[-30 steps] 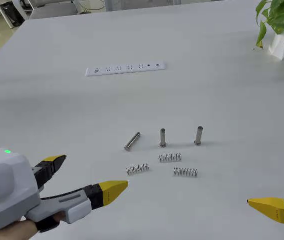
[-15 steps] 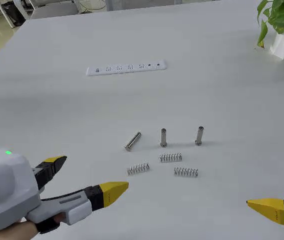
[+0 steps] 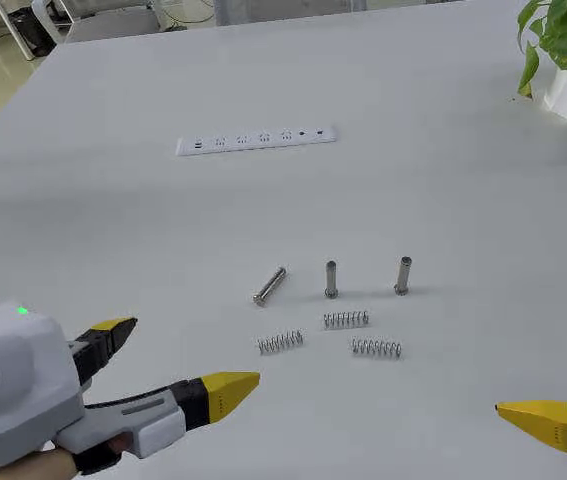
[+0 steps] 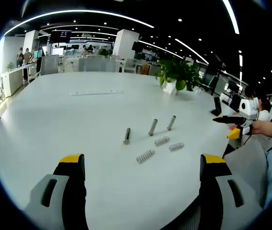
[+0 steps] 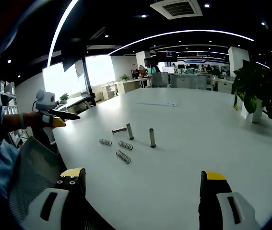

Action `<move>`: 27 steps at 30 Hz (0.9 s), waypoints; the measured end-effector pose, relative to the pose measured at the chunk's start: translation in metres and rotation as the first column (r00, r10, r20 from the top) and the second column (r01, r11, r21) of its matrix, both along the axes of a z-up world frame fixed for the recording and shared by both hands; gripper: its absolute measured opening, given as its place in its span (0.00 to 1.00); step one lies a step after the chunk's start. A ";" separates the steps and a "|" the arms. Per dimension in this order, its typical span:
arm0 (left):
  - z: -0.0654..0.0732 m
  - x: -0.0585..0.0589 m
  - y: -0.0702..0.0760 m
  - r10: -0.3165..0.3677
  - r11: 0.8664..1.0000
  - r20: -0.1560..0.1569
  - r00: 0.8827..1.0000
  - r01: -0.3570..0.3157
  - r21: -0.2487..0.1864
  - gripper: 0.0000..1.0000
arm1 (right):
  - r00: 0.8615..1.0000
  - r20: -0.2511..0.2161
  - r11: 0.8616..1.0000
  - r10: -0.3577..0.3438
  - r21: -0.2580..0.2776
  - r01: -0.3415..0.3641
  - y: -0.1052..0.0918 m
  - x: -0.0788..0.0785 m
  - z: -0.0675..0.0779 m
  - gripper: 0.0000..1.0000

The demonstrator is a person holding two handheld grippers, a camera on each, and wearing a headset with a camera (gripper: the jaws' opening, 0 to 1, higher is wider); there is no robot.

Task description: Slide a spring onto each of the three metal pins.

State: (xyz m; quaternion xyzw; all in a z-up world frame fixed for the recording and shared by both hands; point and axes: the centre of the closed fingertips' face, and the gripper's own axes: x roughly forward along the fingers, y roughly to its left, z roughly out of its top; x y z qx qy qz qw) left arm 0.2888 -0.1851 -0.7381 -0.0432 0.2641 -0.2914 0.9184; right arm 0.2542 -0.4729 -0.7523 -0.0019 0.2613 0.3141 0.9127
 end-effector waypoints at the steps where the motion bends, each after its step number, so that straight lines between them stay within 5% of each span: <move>1: 0.000 0.000 0.000 -0.001 1.000 -0.001 1.000 0.001 0.001 0.99 | 1.000 0.001 1.000 0.000 0.000 0.000 0.000 0.000 0.000 0.99; 10: -0.002 0.002 -0.002 -0.026 0.999 0.000 1.000 0.026 0.020 0.99 | 1.000 -0.001 1.000 0.010 -0.005 -0.010 0.002 -0.002 -0.002 0.99; 17: -0.012 0.003 -0.003 -0.068 0.995 -0.042 0.997 0.071 0.069 0.99 | 1.000 0.007 1.000 0.007 0.005 -0.008 0.005 0.000 -0.002 0.99; 27: -0.013 0.012 -0.009 -0.145 0.980 -0.056 0.988 0.151 0.127 0.97 | 1.000 0.000 1.000 0.015 0.022 -0.015 0.012 -0.001 -0.005 0.99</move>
